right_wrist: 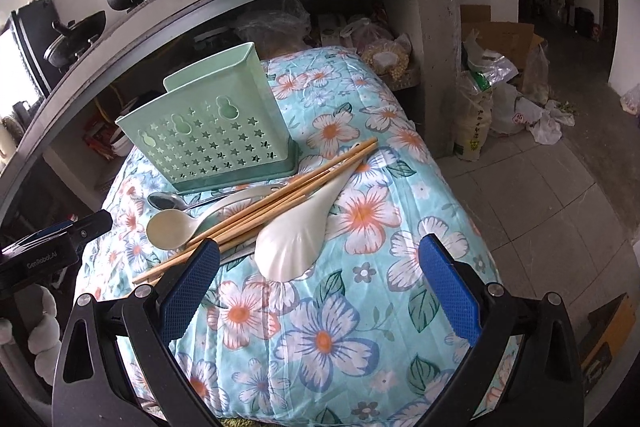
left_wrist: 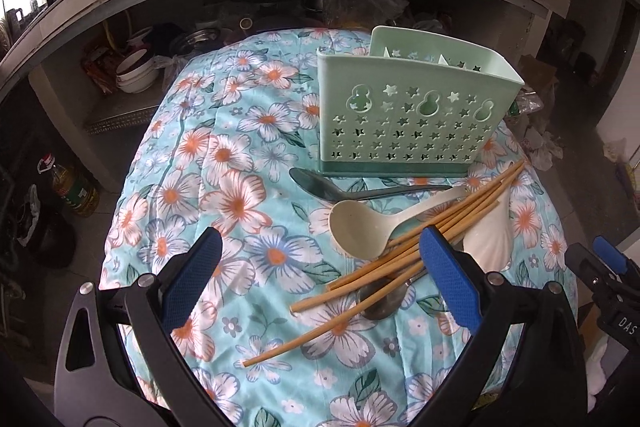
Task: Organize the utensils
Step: 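Move the left gripper toward the metal spoon beside the green holder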
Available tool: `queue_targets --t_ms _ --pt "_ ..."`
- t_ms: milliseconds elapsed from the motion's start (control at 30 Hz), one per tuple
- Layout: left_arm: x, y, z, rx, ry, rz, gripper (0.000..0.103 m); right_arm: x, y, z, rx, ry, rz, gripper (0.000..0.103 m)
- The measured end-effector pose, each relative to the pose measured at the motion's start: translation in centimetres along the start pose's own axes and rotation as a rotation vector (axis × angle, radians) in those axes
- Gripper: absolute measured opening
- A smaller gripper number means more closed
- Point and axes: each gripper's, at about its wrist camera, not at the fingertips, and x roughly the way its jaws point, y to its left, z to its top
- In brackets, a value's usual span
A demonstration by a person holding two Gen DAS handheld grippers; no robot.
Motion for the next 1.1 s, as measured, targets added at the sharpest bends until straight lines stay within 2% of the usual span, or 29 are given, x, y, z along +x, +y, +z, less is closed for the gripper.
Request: queue_targets --t_ms 333,567,1100 --pt "1.8 0.8 2.2 -0.012 -0.003 -0.069 0.095 0.6 -1.1 0.5 0.076 -0.011 -0.019 0.097" --pt "3.2 1.5 3.3 -0.015 -0.008 -0.068 0.095 1.6 -1.6 0.9 0.102 0.014 -0.019 0.097" --pt "5.6 3.2 4.8 -0.025 -0.002 -0.067 0.095 3.2 0.2 1.8 0.045 0.038 0.022 0.097"
